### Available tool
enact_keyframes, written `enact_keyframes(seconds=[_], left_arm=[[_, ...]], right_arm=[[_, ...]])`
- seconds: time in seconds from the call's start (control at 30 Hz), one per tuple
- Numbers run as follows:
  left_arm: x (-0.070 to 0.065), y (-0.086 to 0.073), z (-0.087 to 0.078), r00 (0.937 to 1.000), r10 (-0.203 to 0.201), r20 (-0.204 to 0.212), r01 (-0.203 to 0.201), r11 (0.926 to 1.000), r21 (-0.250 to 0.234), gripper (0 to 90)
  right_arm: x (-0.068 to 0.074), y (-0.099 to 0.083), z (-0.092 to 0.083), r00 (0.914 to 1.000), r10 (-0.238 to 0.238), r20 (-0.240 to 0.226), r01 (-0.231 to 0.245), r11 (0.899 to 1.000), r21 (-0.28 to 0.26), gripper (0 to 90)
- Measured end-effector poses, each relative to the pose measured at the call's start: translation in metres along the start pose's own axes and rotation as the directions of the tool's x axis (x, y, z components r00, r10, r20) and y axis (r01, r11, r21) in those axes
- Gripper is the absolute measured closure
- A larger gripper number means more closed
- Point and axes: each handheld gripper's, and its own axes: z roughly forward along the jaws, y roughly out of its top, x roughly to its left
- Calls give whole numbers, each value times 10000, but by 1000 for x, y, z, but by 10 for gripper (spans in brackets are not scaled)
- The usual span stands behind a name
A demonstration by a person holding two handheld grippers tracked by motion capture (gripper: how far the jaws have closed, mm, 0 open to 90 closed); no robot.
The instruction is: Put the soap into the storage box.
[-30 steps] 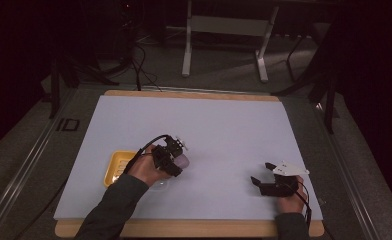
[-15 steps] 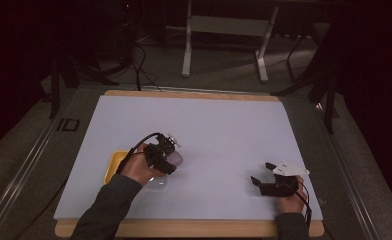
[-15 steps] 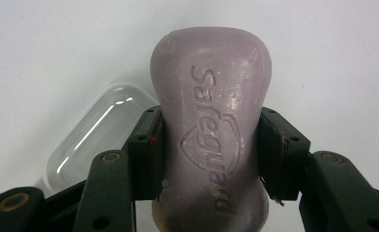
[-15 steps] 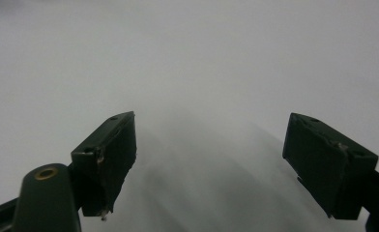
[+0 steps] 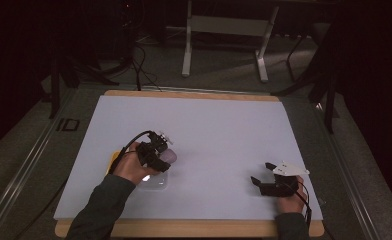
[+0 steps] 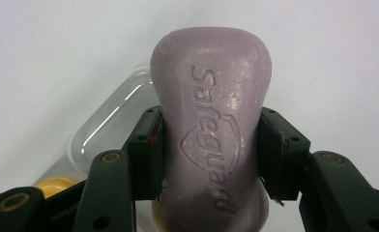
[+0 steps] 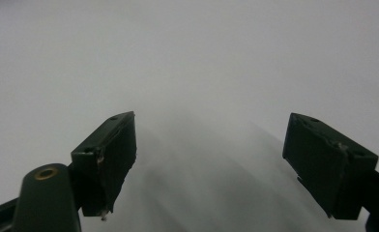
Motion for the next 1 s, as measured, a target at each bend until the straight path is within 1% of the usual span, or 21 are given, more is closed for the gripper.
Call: enact_keyframes(seconds=[0.07, 0.27, 0.4, 0.73, 1.0], left_arm=[[1, -1, -1, 10000, 1, -24, -1, 10000, 40, 499], [5, -5, -4, 9998, -199, -68, 199, 9998, -35, 499], [8, -7, -6, 9996, -245, -105, 245, 9997, 5, 498], [17, -16, -14, 9983, -550, -203, 548, 9985, -97, 499], [22, -22, -19, 9972, -712, -244, 708, 9974, -164, 498]], right_arm=[[0, 0, 0, 10000, 2, 1, -2, 10000, 5, 191], [0, 0, 0, 10000, -11, 4, 11, 10000, -3, 191], [0, 0, 0, 10000, -3, 4, 3, 10000, -7, 191], [0, 0, 0, 10000, -12, 15, 12, 10000, -18, 191], [0, 0, 0, 10000, -12, 22, 12, 10000, -20, 191]])
